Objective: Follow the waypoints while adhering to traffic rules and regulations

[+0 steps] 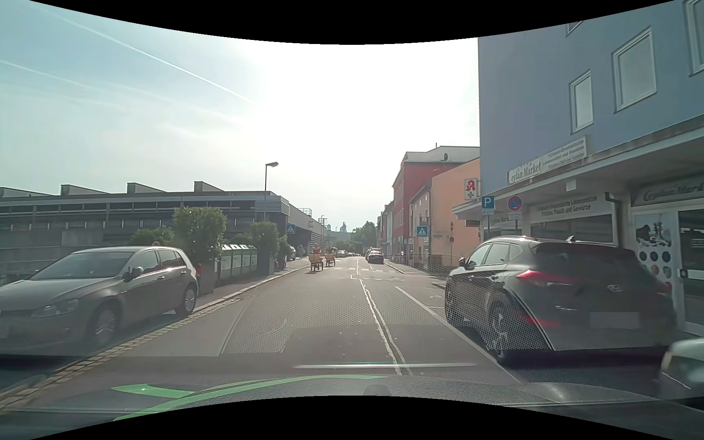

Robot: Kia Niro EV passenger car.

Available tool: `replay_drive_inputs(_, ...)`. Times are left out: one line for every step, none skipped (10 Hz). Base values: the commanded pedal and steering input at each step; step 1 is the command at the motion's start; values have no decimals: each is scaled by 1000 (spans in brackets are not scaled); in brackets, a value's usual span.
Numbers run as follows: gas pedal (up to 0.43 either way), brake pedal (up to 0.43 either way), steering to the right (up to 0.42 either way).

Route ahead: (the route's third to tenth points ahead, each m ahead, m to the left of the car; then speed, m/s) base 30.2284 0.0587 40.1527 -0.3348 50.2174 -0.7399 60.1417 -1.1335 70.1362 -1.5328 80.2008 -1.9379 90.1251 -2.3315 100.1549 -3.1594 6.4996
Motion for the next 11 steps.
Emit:
replay_drive_inputs(0, 85, -1)
replay_drive_inputs(0, 116, -1)
replay_drive_inputs(0, 134, -1)
replay_drive_inputs(0, 140, 0)
replay_drive_inputs(0, 152, 3)
replay_drive_inputs(0, 159, 6)
replay_drive_inputs(0, 171, 10)
replay_drive_inputs(0, 177, 17)
replay_drive_inputs(0, 183, 27)
replay_drive_inputs(0, 189, 38)
replay_drive_inputs(0, 195, 47)
